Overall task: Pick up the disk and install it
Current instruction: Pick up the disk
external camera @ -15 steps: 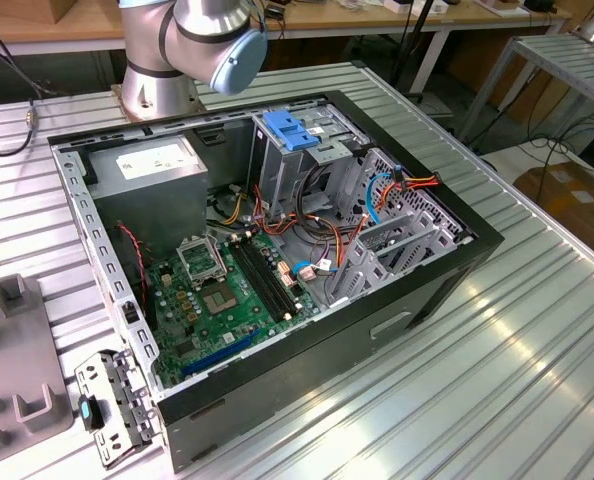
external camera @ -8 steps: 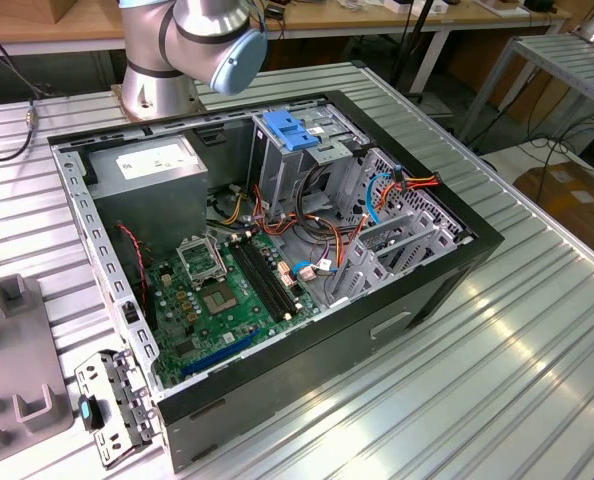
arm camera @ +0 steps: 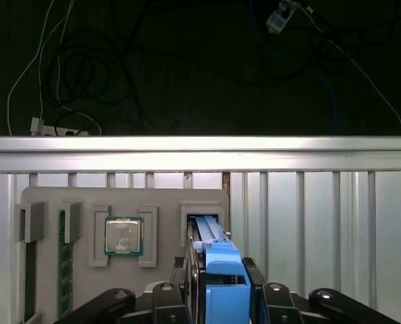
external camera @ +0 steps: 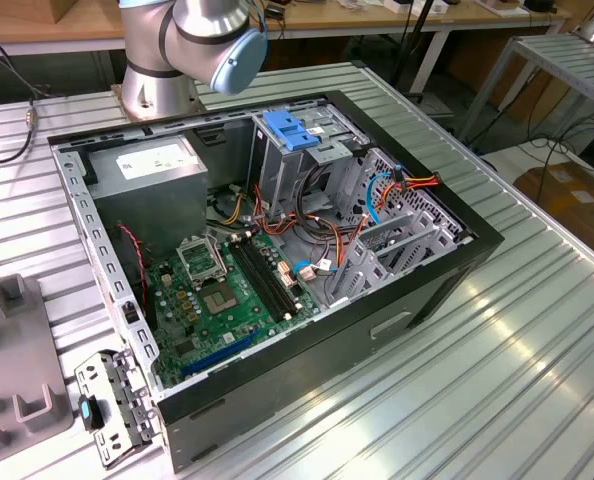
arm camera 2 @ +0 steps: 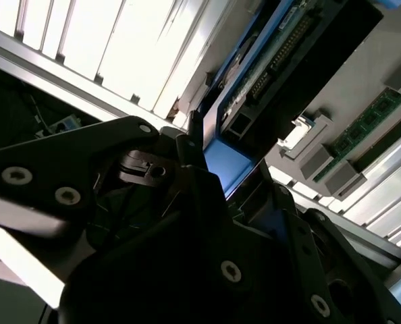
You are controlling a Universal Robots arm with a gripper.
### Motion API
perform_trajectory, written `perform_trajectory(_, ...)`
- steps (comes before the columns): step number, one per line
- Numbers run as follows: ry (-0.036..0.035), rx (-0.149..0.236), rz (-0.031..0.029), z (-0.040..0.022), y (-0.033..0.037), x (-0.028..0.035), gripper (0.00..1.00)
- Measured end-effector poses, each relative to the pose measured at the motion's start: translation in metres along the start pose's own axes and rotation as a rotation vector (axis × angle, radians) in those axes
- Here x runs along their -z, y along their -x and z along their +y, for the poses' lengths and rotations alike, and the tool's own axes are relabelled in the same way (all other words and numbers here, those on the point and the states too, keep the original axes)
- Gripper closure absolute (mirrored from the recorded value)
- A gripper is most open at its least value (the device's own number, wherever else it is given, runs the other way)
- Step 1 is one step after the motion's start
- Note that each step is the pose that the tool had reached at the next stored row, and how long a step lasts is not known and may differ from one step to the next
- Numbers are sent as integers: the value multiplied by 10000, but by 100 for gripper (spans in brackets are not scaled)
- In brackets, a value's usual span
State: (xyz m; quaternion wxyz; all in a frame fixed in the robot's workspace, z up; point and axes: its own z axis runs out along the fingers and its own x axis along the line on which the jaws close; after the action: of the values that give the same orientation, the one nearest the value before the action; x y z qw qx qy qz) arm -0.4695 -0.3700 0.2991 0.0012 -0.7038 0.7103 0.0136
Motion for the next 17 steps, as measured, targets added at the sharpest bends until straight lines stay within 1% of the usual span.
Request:
perform_trajectory(1, -48, 4, -2, 3, -1, 0, 55)
perform_trajectory(10, -51, 3, 0, 4, 0, -3, 55)
perform_trajectory(13, -49, 3, 0, 3, -1, -20, 55)
perform_trajectory(17, -51, 2, -1, 3, -1, -22, 55)
